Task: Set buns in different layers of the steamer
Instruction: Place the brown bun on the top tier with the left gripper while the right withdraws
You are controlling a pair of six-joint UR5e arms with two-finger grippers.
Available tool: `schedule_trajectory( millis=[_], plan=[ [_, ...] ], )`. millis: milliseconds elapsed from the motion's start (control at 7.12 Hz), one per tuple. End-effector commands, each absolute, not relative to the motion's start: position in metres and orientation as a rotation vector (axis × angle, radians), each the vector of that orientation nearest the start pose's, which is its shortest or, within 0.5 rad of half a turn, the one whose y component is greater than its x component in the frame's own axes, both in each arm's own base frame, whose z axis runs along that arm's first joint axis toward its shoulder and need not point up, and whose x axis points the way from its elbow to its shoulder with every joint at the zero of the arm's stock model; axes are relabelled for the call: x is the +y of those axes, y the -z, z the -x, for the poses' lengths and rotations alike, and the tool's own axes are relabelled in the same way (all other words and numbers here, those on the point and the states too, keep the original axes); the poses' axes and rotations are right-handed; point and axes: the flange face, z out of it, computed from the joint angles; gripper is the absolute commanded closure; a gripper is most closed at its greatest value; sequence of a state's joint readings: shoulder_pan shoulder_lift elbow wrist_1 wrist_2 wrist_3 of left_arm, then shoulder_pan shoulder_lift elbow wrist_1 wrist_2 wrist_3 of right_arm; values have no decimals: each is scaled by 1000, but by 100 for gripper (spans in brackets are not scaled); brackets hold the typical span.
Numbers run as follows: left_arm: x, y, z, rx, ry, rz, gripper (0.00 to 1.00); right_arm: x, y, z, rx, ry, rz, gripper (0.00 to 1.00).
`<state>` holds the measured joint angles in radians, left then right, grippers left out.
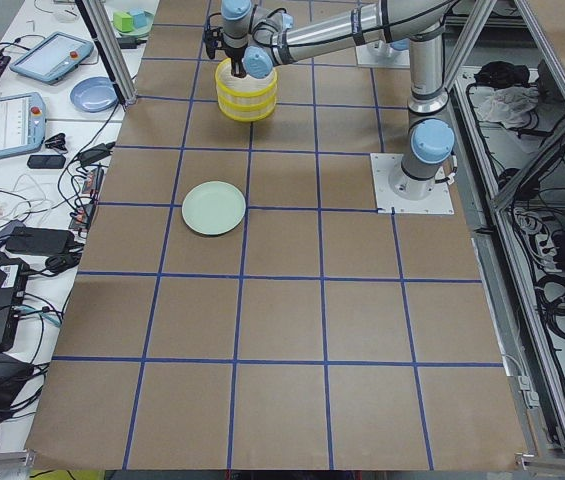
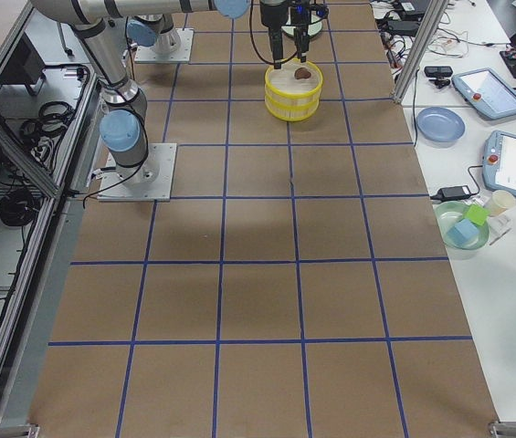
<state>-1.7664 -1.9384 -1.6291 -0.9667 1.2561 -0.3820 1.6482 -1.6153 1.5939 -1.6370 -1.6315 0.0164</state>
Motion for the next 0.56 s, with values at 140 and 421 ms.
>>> schedule_trajectory(
  millis=[140, 421],
  plan=[
    [-589, -339, 248, 3355, 218, 125, 0, -468, -505, -164, 3200, 143, 91, 0],
    [-611, -375, 158, 3286, 251, -47, 0, -470, -502, -164, 3195, 132, 94, 0]
  ],
)
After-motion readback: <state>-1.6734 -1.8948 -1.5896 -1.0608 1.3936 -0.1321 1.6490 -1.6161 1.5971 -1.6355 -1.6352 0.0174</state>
